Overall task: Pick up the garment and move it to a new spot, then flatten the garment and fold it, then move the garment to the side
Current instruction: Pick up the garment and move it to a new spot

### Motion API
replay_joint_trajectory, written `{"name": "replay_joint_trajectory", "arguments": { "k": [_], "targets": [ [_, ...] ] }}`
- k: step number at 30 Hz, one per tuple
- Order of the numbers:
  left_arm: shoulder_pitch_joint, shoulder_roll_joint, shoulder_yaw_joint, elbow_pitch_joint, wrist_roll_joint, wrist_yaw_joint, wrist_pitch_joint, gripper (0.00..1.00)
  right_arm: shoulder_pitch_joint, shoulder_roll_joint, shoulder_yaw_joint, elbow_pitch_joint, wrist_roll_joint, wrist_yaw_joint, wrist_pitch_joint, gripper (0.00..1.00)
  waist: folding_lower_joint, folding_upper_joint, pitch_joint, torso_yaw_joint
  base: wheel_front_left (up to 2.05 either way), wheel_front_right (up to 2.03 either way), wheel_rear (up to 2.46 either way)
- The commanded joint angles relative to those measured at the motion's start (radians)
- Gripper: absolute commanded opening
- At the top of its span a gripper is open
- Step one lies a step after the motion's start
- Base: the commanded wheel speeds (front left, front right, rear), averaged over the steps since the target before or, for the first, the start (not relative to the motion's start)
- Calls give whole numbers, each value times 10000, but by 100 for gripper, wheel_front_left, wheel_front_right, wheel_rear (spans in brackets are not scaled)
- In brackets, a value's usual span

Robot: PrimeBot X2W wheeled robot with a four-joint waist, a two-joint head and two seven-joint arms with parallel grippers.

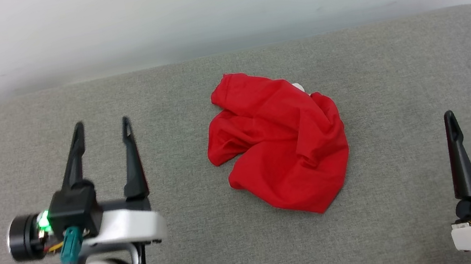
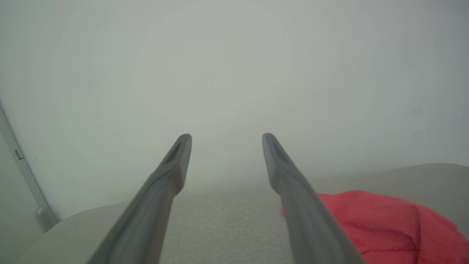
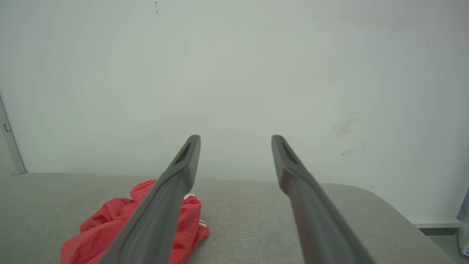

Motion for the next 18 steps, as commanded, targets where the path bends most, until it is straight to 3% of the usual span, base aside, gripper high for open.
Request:
{"name": "replay_joint_trajectory", "arguments": {
  "k": [1, 5, 9, 18],
  "targets": [
    [511, -162, 395, -123, 248, -69, -20, 100, 87, 10, -43, 53, 204, -3, -20, 100, 0, -1, -28, 22, 0, 0, 0],
    [1550, -643, 1423, -253, 802, -411, -21, 100, 186, 10, -67, 195, 484, -3, -20, 100, 0, -1, -121, 48, 0, 0, 0],
    [2327, -1141, 2144, -86, 1231, -1023, -21, 100, 295, 10, -66, 418, 734, -3, -20, 100, 0, -1, -239, 62, 0, 0, 0],
    [3221, -2156, 3016, 343, 2225, -2259, -22, 100, 697, 10, 241, 930, 830, -3, -20, 100, 0, -1, -455, 111, 0, 0, 0]
  ]
}}
